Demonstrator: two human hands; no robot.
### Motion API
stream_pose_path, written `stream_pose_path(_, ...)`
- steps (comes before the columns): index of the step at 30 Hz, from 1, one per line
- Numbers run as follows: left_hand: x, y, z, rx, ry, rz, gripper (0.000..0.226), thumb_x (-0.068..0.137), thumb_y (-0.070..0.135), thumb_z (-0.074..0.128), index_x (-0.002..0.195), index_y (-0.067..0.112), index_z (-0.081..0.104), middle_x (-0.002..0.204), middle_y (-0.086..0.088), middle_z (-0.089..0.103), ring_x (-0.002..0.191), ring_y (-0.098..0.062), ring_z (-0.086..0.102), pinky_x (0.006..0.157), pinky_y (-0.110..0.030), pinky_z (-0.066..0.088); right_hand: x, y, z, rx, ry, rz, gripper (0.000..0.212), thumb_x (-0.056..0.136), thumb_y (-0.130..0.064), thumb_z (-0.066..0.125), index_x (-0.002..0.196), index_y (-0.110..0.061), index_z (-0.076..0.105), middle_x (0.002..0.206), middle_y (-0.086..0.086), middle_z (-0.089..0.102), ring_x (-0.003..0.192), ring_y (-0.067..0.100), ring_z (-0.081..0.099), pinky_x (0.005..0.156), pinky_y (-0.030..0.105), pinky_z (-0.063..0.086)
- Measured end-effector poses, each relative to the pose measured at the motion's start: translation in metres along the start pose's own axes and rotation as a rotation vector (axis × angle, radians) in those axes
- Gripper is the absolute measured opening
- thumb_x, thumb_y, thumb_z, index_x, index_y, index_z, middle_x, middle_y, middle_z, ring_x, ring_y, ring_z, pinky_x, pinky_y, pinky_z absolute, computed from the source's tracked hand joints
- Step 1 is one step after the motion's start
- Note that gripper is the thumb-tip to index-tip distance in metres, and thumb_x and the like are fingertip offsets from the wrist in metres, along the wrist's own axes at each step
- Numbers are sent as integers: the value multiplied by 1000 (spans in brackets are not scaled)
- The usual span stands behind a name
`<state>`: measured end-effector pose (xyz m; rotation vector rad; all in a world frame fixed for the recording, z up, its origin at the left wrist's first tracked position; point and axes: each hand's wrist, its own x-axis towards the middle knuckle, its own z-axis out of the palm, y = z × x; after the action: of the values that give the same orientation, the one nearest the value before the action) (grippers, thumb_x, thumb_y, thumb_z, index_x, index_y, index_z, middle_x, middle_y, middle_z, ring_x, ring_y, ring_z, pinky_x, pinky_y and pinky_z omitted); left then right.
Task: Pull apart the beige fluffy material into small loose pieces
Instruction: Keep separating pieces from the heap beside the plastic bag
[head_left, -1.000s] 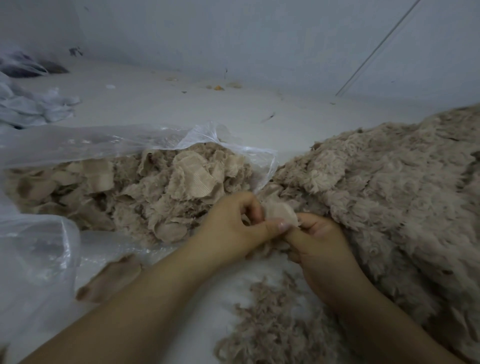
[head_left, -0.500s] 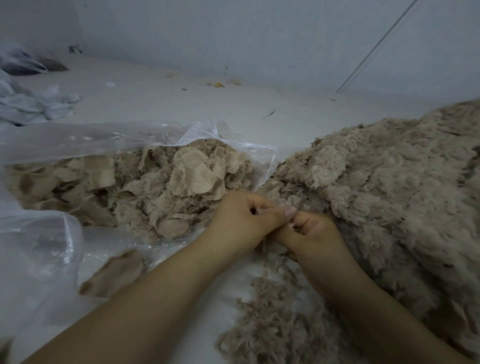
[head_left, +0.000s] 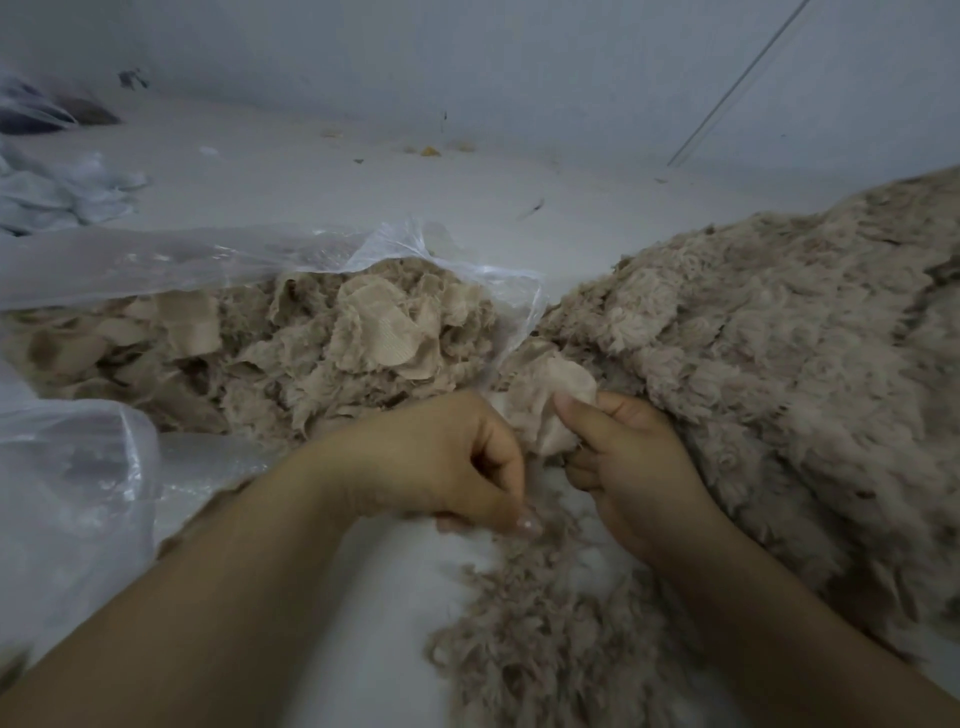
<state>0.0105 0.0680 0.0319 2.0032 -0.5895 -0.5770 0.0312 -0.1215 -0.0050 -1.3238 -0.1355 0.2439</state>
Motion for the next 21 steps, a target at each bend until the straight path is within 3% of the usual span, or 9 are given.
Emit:
stream_pose_path(1,1,1,1,7,31,-14,28,71,33,85,67,10,69,47,-3,53,41,-15,41,43,-20,32,0,0,0,-1,-5,2,38,97,-16,56,60,-18,65,50,-3,50,37,4,34,37,16,29)
stream_pose_path(5,19,1,14,-209,616,20,36,70,27,85,75,0,61,54,-3,54,39,-11,46,38,-19,37,-1,-1,3,2,-10,-7,38,96,-18,57,61,-17,72,56,4,61,36,1,43,36,13,32)
stream_pose_path(8,26,2,25,-227,664,67,21,83,19,76,82,2,64,53,-11,61,37,-19,54,35,-21,38,-1,-1,3,-40,-14,-30,32,95,-25,59,66,-17,73,57,6,55,36,3,36,37,15,30)
stream_pose_path(11,29,-2,28,-295,733,93,16,91,10,67,77,2,67,49,-18,60,34,-20,53,36,-22,40,0,0,1,-6,-38,-25,32,98,-23,55,71,-16,72,49,-4,45,37,3,31,36,15,28)
stream_pose_path(15,30,-3,20,-394,929,110,24,91,4,65,69,14,64,44,-6,54,30,-16,46,35,-19,34,3,0,-1,46,-13,18,37,101,-24,49,70,-14,66,47,-8,29,39,5,20,36,17,21)
stream_pose_path(18,23,1,0,-289,1131,108,21,87,4,64,72,18,61,46,-1,56,31,-15,46,36,-19,34,5,-5,-2,169,37,94,37,103,-25,44,78,-8,65,47,-8,29,37,3,22,34,15,22)
stream_pose_path(21,13,5,-31,117,1323,26,18,87,15,65,74,23,55,53,5,56,41,-6,50,42,-15,36,7,-7,2,168,94,151,37,104,-25,45,79,-9,68,48,-8,31,37,2,24,34,15,23)
